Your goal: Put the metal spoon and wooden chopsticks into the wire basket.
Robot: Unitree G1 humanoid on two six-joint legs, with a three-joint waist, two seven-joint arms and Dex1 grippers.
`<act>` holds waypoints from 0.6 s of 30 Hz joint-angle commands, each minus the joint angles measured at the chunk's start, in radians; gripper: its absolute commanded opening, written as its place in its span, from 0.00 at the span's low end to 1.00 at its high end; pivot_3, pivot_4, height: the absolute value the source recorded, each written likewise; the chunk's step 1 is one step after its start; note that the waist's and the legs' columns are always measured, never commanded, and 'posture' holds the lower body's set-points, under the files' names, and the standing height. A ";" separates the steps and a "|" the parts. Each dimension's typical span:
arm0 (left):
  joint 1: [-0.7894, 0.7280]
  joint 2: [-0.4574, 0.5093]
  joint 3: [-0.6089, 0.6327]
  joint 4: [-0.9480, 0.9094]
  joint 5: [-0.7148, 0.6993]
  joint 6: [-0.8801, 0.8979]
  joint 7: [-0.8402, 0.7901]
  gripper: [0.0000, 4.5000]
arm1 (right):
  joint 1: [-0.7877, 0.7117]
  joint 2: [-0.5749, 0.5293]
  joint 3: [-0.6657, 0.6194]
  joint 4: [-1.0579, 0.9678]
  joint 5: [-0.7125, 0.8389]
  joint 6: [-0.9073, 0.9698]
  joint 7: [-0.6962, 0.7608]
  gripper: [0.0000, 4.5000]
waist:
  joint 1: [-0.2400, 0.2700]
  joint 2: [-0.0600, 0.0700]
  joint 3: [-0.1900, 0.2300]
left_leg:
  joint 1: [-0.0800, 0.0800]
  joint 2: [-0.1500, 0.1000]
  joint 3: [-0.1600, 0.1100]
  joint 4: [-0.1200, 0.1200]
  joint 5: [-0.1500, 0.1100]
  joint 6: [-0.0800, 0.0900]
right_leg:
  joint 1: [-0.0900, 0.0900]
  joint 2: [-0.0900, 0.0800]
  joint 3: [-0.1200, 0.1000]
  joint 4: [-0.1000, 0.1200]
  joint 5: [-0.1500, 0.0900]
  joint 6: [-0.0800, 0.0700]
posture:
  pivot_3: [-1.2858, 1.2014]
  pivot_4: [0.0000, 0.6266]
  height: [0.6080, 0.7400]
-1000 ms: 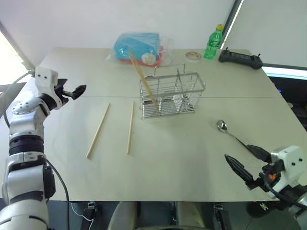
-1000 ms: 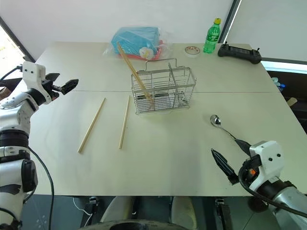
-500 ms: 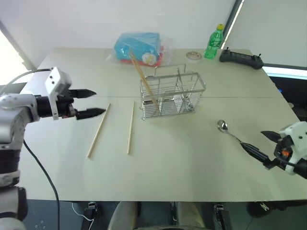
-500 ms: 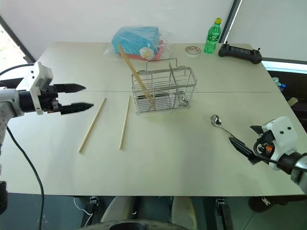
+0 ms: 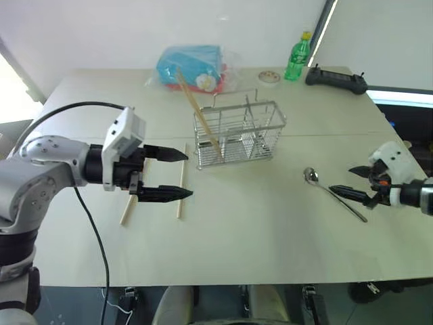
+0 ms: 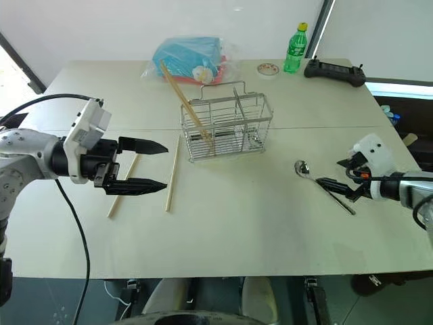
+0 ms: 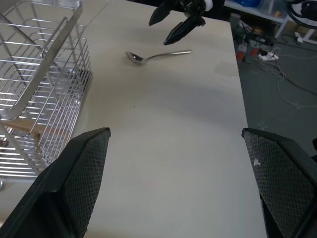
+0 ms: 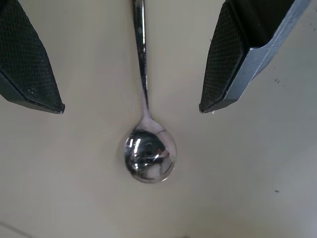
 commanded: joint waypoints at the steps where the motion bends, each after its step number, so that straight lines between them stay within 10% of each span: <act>1: -0.010 0.009 0.044 -0.042 -0.057 0.020 0.030 1.00 | -0.075 -0.034 0.079 0.052 -0.063 -0.016 0.071 1.00 | -0.001 0.000 0.000 | 0.000 0.000 0.000 0.000 0.000 0.000 | 0.000 0.000 0.000 0.000 0.000 0.001 | 0.52 0.24 0.85; 18: -0.008 0.009 0.063 -0.071 -0.151 0.036 0.150 1.00 | -0.419 0.110 0.369 0.398 -0.327 -0.096 0.214 1.00 | -0.003 0.000 0.000 | 0.001 -0.001 0.002 0.001 0.000 0.000 | 0.000 0.000 0.003 0.002 0.001 0.002 | 0.52 0.24 0.85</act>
